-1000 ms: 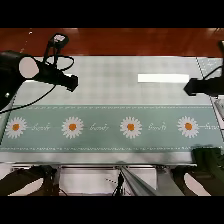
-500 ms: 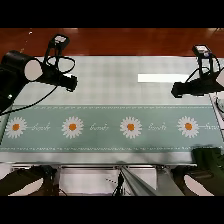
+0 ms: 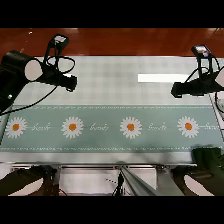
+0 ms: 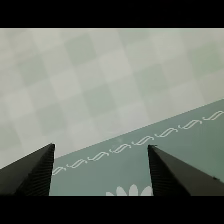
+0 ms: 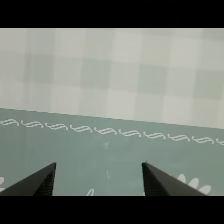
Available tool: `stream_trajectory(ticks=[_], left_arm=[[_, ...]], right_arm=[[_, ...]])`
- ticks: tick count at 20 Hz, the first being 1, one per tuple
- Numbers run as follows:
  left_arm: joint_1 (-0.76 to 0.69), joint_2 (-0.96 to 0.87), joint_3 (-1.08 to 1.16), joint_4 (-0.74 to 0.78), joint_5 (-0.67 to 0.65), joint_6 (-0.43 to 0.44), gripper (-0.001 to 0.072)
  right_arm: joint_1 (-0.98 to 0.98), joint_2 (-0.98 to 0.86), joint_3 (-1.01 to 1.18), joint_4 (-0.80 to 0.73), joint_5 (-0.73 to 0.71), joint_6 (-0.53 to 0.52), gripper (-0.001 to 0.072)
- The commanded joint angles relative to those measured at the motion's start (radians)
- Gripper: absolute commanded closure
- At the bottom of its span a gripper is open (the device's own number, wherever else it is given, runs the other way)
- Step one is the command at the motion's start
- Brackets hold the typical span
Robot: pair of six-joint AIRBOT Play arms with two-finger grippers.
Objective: Fold the shirts.
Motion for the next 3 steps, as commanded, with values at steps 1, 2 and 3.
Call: stream_trajectory(ticks=[1,2,3], left_arm=[[0.0,-0.001,0.0,0.0,0.0,0.0,-0.0009],[0.0,-0.001,0.0,0.0,0.0,0.0,-0.0009],[0.0,-0.001,0.0,0.0,0.0,0.0,-0.0009]], right_arm=[[0.0,0.0,0.001,0.001,0.0,0.0,0.0108],[0.0,0.0,0.001,0.001,0.0,0.0,0.0108],[0.0,0.0,0.001,0.001,0.0,0.0,0.0108]])
